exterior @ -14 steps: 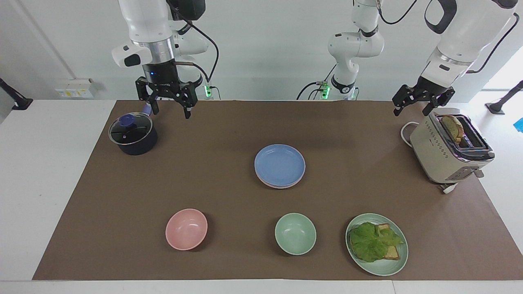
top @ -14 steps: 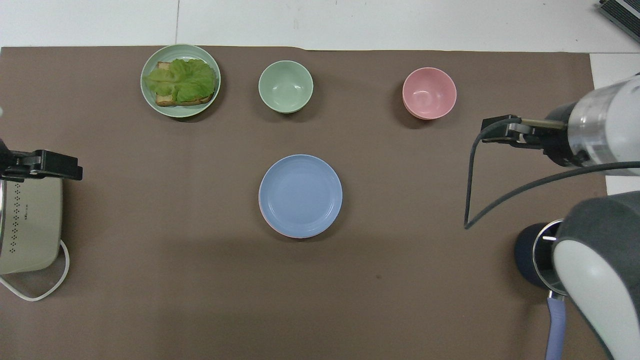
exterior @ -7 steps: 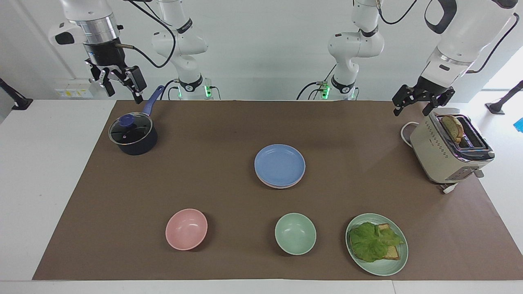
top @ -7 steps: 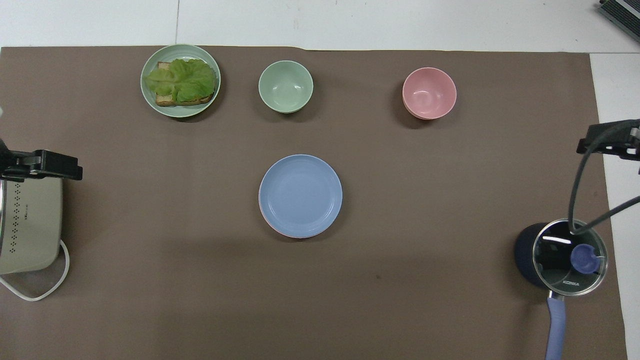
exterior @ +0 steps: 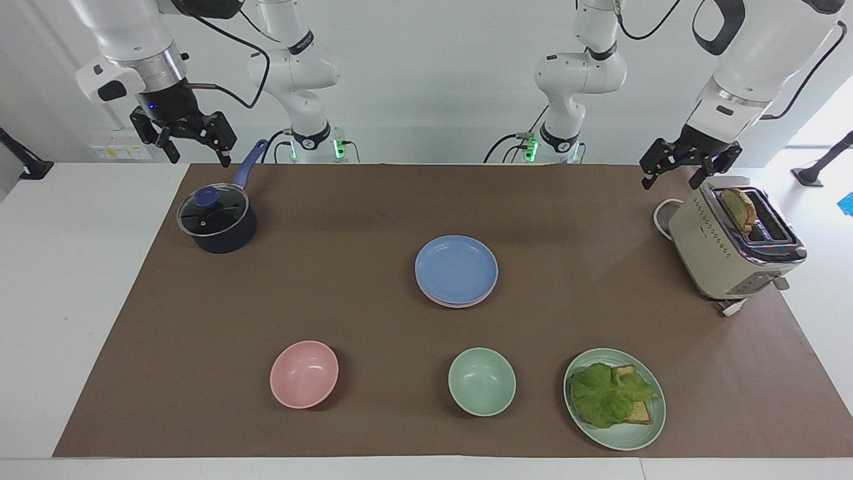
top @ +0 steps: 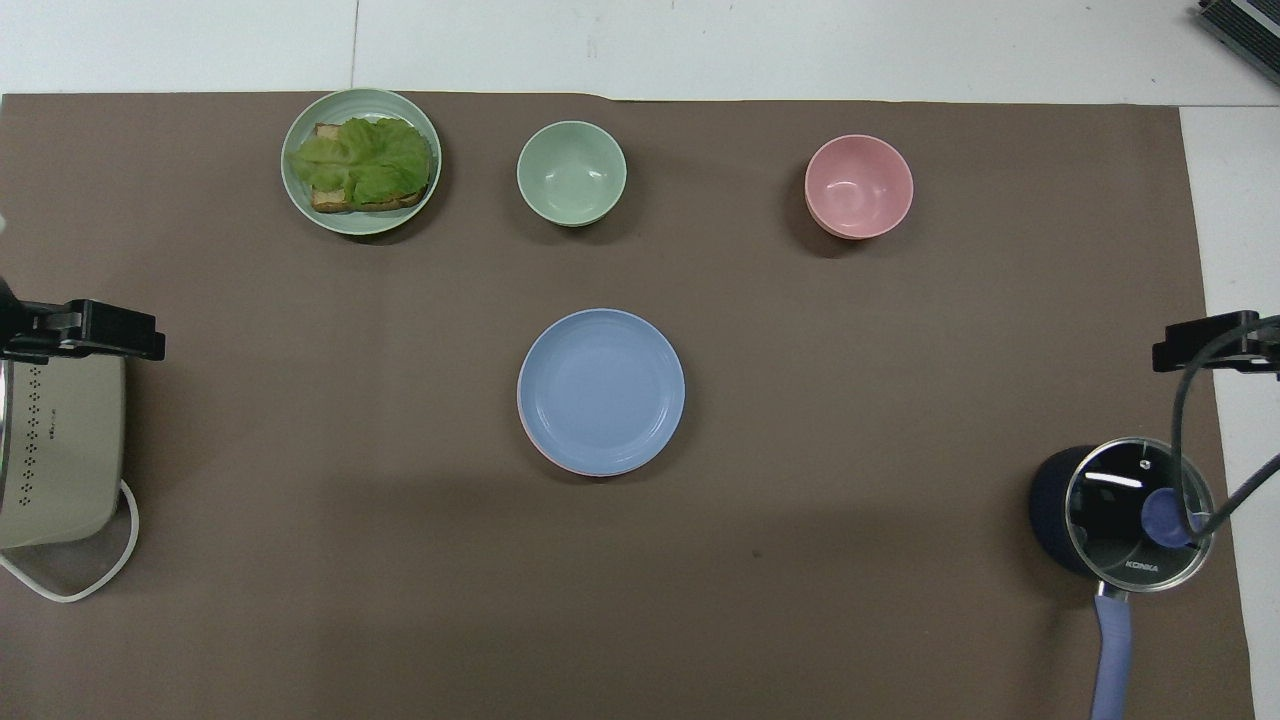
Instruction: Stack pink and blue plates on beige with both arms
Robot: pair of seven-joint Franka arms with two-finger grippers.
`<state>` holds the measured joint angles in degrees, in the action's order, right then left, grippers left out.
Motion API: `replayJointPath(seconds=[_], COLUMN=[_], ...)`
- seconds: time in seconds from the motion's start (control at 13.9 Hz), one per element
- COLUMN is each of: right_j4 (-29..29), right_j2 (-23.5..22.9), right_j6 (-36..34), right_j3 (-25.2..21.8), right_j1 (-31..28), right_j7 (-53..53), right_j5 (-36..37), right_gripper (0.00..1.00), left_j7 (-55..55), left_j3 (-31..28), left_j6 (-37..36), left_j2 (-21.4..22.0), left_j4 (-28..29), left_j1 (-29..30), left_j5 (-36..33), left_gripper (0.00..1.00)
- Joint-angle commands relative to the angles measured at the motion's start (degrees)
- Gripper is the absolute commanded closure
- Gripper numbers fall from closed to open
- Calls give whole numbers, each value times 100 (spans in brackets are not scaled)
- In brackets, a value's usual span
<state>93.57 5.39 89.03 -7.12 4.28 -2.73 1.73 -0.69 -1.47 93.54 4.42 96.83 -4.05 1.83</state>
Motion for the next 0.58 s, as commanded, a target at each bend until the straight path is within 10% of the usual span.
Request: replayJointPath(seconds=[0.0,0.5], right_j4=[100,380], right_j2=[67,216], right_j6=[63,220], right_j3=[35,61], right_j1=[-41,11], right_j7=[63,63], right_j5=[-120,-15], right_gripper=[0,0], left_j7=[43,52], left_j3=[41,41], left_j6=[-81,-81], left_j2=[24,24], left_j4=[-24,-24], left_j1=[45,45], left_j5=[-77,-77], left_gripper=[0,0])
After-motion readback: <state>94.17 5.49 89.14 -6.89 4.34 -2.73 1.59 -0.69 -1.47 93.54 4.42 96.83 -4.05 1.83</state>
